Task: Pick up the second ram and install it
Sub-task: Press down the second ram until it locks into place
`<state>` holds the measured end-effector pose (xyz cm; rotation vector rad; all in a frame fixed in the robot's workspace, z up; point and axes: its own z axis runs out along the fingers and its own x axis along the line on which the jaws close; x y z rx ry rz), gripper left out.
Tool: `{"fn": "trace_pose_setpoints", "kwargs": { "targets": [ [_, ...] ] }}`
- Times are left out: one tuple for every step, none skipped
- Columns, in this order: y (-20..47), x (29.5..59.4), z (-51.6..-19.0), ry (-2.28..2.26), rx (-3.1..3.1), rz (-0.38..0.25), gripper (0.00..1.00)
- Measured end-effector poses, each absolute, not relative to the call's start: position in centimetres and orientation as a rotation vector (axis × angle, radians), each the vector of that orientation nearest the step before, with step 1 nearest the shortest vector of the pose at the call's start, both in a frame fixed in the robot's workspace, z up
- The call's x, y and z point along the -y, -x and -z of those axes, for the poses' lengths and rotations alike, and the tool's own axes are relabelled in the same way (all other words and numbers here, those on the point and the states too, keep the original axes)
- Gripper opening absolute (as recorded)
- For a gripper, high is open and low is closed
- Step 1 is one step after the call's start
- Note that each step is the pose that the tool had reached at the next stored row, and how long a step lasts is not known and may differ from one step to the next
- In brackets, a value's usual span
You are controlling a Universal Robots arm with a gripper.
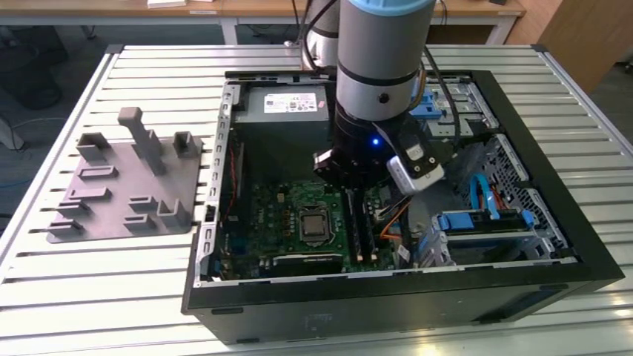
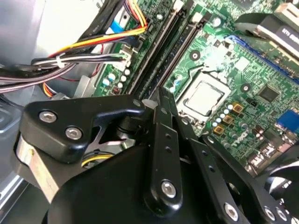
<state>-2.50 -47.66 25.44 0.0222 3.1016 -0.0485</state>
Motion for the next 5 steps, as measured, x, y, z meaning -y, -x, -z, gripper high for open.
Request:
{"fn": "trace_pose_setpoints", "kwargs": {
  "targets": [
    [2.50,47.66,-25.44,-0.022,-3.102,0.048,0.10],
    [2.50,47.67,-25.46,-0.022,-3.102,0.049,0.10],
    [2.50,47.66,-25.47,-0.022,-3.102,0.049,0.10],
    [2.50,47.67,-25.48,-0.022,-3.102,0.049,0.10],
    [2.50,47.67,-25.49,-0.022,-3.102,0.049,0.10]
  ]
}}
